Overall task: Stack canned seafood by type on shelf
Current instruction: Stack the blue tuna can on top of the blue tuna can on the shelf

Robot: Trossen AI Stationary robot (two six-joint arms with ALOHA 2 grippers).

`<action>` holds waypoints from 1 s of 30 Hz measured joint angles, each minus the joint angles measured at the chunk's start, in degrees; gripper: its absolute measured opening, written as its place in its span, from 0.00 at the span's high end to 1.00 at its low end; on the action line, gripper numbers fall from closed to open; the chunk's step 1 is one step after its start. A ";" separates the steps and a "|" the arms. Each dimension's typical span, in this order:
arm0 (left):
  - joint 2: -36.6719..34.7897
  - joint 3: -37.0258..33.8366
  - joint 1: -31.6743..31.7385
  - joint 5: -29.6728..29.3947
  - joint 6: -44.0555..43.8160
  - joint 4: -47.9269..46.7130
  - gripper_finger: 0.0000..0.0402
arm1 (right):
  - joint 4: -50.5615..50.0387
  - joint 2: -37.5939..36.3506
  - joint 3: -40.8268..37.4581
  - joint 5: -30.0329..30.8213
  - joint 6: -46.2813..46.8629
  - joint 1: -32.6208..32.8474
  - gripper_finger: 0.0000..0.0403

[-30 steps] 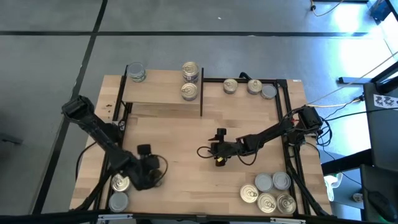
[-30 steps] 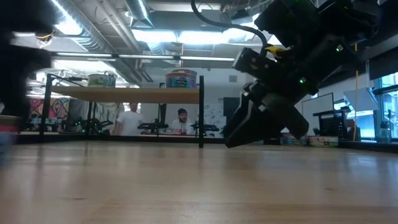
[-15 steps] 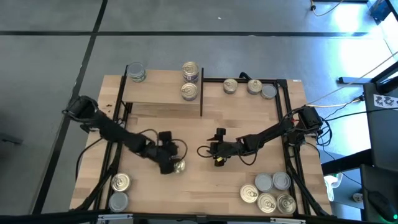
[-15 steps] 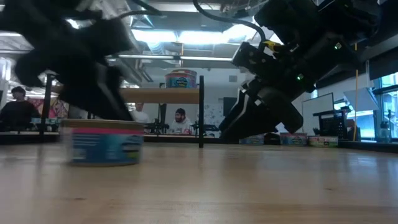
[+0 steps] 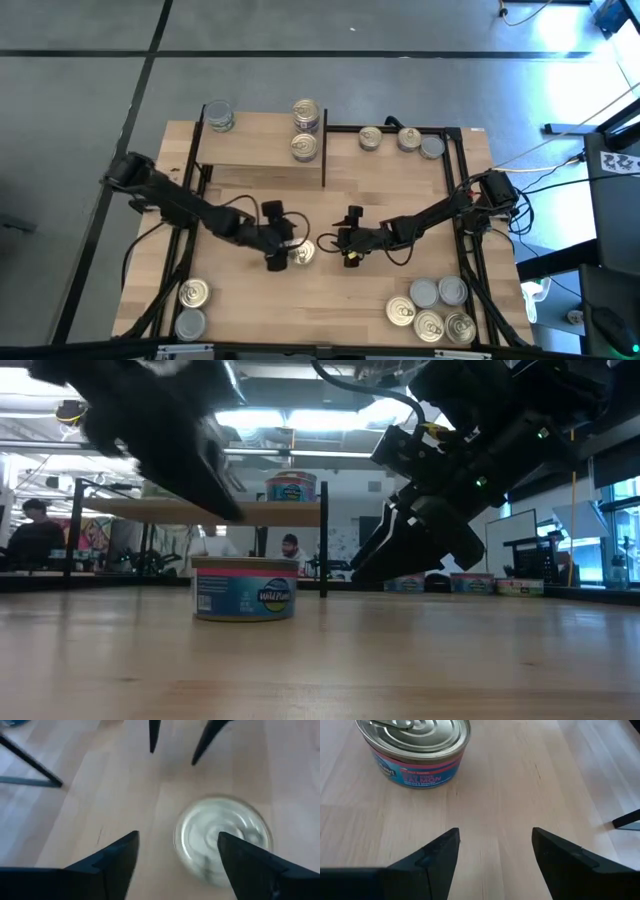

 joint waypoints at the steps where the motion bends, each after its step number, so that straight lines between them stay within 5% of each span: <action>1: -1.77 -0.42 -0.94 -0.07 -0.89 -0.89 0.35 | 0.00 0.00 0.00 0.00 0.02 0.00 0.38; 6: -7.59 -7.87 -6.02 -1.61 -2.31 8.21 0.41 | 0.15 0.00 0.00 0.00 0.01 0.00 0.38; 14: -4.24 -20.42 -6.23 -1.99 -2.64 35.18 0.50 | 1.44 0.00 0.00 0.38 -1.43 -0.02 0.38; 21: 2.30 -21.22 -4.90 -2.03 -4.21 39.33 0.67 | 5.27 0.00 0.00 0.99 -4.50 -0.02 0.38; 30: 4.03 -20.68 -5.03 -0.60 -3.99 39.83 0.84 | 10.38 0.00 0.00 -5.93 -2.97 -0.02 0.36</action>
